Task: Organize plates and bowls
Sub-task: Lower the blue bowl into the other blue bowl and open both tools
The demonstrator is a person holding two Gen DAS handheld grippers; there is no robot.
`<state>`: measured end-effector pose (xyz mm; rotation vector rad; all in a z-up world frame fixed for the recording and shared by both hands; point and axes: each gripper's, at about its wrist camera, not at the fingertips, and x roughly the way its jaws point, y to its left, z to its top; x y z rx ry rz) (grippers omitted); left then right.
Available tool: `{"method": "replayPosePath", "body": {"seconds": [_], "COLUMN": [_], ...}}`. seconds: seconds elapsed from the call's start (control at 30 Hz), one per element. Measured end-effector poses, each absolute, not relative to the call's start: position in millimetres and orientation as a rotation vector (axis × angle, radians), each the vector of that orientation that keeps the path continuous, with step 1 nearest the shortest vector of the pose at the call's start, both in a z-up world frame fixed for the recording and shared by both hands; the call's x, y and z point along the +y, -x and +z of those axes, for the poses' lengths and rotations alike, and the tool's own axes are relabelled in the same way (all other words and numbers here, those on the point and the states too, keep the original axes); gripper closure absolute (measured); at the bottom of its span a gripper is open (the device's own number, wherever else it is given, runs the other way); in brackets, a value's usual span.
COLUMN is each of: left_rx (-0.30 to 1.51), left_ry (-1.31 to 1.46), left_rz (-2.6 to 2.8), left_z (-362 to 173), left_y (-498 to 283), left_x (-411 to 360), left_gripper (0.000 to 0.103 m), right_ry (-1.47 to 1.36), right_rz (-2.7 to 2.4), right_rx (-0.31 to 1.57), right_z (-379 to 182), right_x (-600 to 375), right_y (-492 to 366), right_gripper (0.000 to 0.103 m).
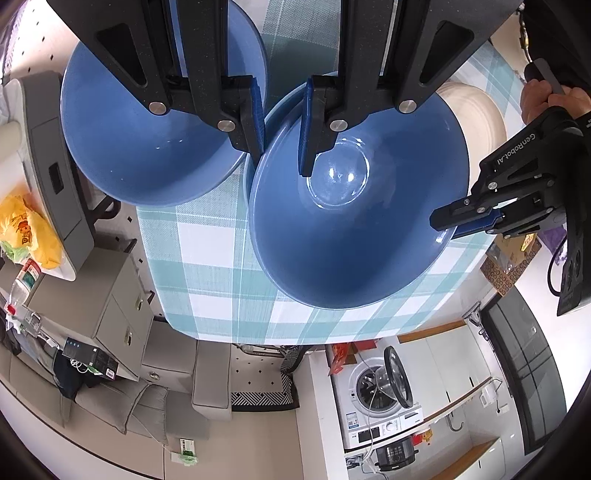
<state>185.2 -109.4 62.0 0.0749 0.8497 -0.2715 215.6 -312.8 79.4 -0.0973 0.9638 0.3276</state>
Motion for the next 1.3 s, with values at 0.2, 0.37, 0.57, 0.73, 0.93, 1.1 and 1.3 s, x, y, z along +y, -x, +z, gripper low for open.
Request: {"method": "replayPosePath", "body": {"seconds": [0.2, 0.37, 0.57, 0.73, 0.93, 1.1, 1.3], "left_rx": [0.858, 0.868, 0.873, 0.877, 0.882, 0.867, 0.869], "left_ry": [-0.087, -0.099, -0.120, -0.133, -0.138, -0.162, -0.159], "left_rz": [-0.265, -0.264, -0.255, -0.260, -0.271, -0.270, -0.256], "left_z": [56.0, 51.2, 45.8, 45.4, 43.6, 44.9, 44.6], "left_y": [-186.4, -188.1, -188.2, -188.7, -188.3, -185.3, -186.4], "left_x": [-111.2, -114.2, -117.5, -118.7, -119.7, -122.2, -118.5], "left_gripper": [0.091, 0.091, 0.091, 0.085, 0.075, 0.063, 0.057], "right_ry": [0.136, 0.164, 0.209, 0.233, 0.292, 0.295, 0.290], "right_rz": [0.315, 0.300, 0.280, 0.276, 0.275, 0.277, 0.270], "right_rx": [0.967, 0.961, 0.952, 0.954, 0.946, 0.954, 0.945], "right_z": [74.5, 72.5, 68.2, 67.9, 66.1, 65.9, 66.9], "right_x": [-307.2, -305.1, -301.1, -298.9, -292.1, -295.1, -303.6], "right_y": [-216.8, -216.0, -214.6, -213.9, -209.2, -209.8, -206.7], "right_gripper": [0.086, 0.086, 0.086, 0.085, 0.078, 0.077, 0.074]}}
